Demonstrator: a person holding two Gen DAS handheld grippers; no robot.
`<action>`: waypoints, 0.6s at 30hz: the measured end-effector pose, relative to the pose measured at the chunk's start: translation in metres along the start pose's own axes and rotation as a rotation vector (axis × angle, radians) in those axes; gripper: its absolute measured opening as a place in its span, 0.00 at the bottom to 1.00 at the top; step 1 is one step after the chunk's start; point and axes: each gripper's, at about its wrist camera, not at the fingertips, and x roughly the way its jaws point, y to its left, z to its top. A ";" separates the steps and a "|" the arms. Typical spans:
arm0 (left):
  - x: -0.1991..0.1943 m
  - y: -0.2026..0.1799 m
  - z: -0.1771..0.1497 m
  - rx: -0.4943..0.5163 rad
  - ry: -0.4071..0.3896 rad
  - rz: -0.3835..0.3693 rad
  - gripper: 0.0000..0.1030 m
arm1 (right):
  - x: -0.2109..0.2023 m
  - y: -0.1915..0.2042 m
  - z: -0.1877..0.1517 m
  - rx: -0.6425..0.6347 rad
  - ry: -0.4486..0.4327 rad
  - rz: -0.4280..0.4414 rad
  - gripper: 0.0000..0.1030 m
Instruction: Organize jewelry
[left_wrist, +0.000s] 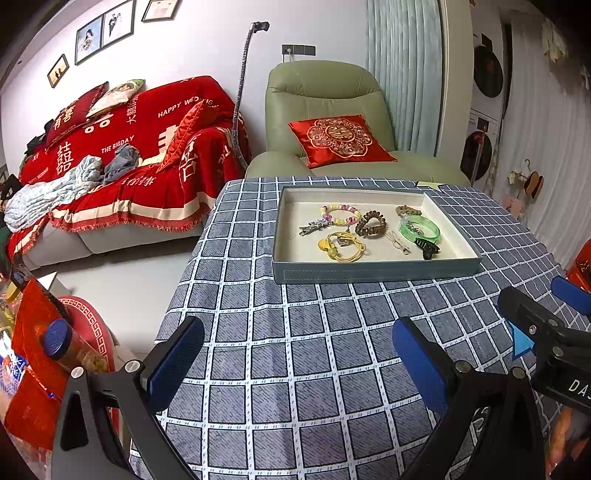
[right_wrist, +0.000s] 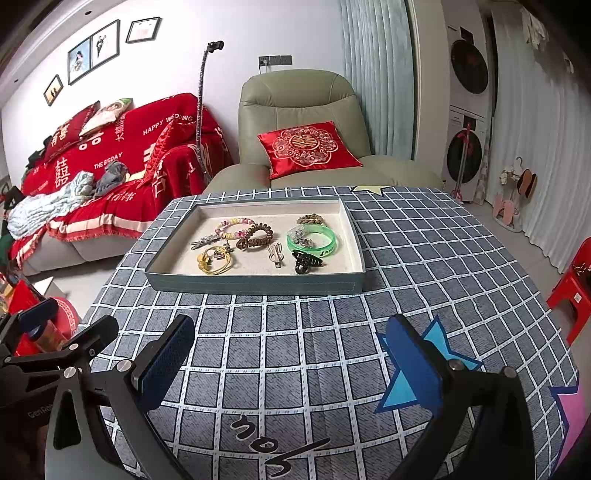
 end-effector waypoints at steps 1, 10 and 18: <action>0.000 0.000 0.000 0.001 -0.001 0.000 1.00 | 0.001 0.000 0.000 0.000 0.000 0.000 1.00; 0.002 0.000 0.000 0.001 0.002 0.001 1.00 | 0.000 0.001 0.000 0.001 0.001 0.000 1.00; 0.002 0.000 0.000 0.001 0.001 0.001 1.00 | 0.000 0.002 -0.001 0.000 0.002 0.001 1.00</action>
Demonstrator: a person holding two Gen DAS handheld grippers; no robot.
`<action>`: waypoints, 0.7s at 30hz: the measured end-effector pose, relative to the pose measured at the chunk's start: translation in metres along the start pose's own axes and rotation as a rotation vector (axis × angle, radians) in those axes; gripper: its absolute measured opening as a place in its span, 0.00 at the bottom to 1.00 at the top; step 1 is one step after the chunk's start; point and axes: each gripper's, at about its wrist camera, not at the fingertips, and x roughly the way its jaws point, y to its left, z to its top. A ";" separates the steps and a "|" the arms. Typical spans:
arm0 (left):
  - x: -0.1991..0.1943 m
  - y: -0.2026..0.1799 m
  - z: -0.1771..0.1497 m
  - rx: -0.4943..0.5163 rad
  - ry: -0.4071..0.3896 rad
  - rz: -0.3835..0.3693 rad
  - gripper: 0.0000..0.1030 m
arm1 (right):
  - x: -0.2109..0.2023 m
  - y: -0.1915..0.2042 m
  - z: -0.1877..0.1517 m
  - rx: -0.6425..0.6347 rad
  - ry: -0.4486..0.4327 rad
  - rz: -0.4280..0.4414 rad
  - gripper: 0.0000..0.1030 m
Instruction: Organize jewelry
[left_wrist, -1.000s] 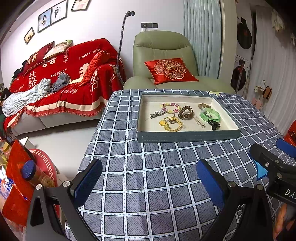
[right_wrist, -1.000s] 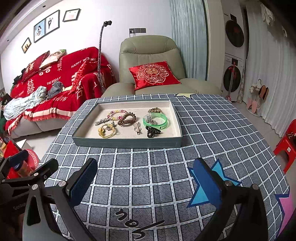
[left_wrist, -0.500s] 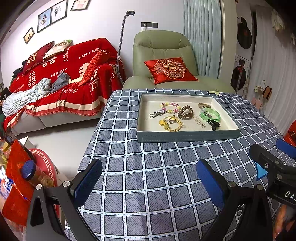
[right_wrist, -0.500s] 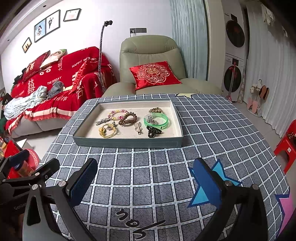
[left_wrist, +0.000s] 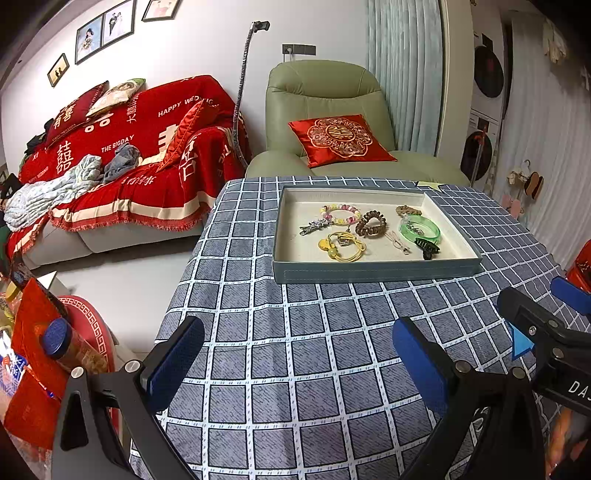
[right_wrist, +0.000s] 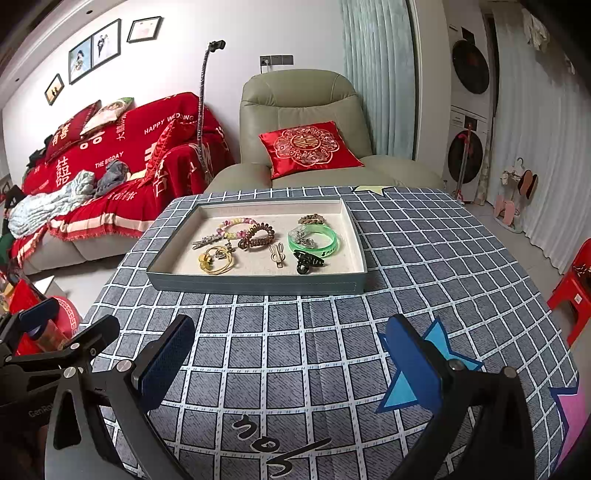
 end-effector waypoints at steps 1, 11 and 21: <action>0.000 0.000 0.000 -0.001 0.000 0.000 1.00 | 0.000 0.000 0.000 0.000 -0.001 0.000 1.00; 0.000 0.000 0.000 -0.001 0.000 0.001 1.00 | 0.000 0.000 0.000 0.001 -0.002 0.000 1.00; 0.000 0.002 0.001 -0.003 -0.001 0.001 1.00 | 0.000 0.000 0.001 0.001 -0.002 0.000 1.00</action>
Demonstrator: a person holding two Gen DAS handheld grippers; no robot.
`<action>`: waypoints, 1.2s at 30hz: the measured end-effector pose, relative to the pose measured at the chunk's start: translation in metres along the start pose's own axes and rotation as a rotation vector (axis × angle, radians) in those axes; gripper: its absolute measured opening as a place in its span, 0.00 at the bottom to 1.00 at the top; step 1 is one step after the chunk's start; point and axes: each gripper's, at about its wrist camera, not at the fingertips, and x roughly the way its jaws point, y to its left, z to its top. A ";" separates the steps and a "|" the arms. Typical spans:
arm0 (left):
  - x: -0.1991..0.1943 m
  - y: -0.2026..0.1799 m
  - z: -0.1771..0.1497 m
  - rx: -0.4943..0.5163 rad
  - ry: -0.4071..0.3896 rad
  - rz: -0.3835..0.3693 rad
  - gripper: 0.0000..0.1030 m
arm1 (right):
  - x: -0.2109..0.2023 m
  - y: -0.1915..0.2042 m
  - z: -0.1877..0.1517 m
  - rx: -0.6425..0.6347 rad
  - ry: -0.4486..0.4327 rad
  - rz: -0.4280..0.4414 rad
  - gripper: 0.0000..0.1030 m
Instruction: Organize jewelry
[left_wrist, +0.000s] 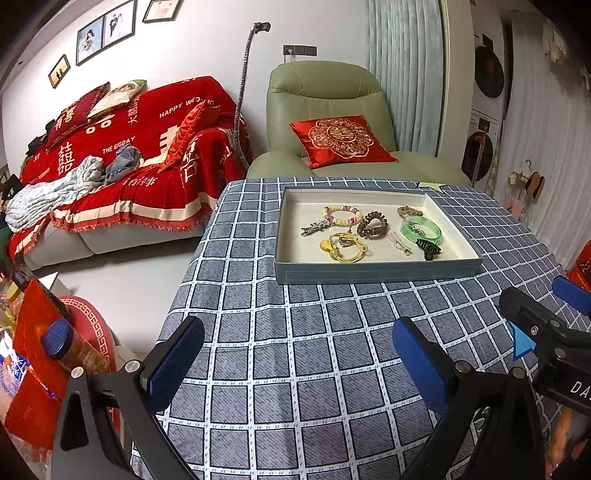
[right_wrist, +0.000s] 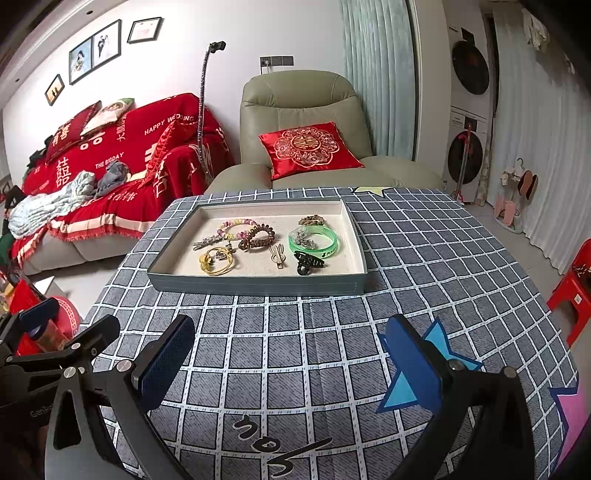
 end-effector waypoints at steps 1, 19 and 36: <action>0.000 0.000 0.000 0.000 0.000 0.000 1.00 | 0.000 0.000 -0.001 0.001 0.000 0.000 1.00; 0.000 0.002 0.001 0.000 0.003 0.002 1.00 | 0.000 0.000 0.000 -0.001 -0.001 0.001 1.00; 0.001 0.001 0.001 0.000 0.006 -0.006 1.00 | -0.002 0.004 -0.001 -0.001 0.002 0.002 1.00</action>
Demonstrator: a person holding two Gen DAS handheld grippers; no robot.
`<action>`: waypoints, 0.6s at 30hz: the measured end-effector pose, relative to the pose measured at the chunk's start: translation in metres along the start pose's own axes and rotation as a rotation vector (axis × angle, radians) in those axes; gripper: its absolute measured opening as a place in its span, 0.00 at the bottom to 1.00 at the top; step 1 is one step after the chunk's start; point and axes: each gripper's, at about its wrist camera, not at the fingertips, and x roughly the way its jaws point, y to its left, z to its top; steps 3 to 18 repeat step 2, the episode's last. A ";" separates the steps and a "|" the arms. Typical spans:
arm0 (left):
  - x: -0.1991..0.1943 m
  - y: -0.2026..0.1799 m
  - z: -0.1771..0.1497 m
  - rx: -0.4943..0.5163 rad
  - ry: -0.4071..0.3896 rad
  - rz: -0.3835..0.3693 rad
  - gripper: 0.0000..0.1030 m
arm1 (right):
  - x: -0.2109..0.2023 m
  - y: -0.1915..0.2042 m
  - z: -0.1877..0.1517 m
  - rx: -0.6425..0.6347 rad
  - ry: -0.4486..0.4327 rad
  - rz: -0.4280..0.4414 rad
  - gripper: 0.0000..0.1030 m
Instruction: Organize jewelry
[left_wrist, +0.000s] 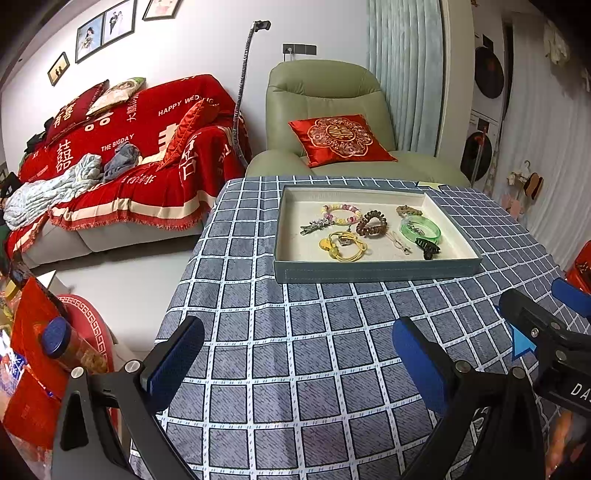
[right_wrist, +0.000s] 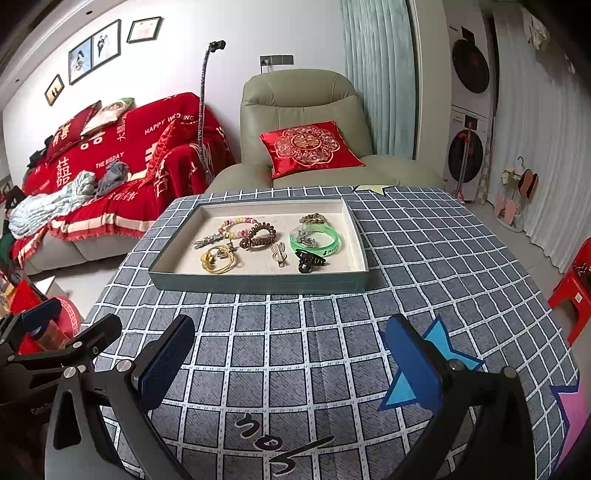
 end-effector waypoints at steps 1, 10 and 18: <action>0.000 0.000 0.000 0.000 0.002 -0.001 1.00 | -0.001 0.001 -0.001 0.001 0.000 0.000 1.00; 0.000 0.000 0.000 0.000 0.002 -0.001 1.00 | 0.000 0.001 0.000 0.000 0.001 0.001 1.00; 0.000 0.000 0.000 0.000 0.002 -0.001 1.00 | 0.000 0.001 0.000 0.000 0.001 0.001 1.00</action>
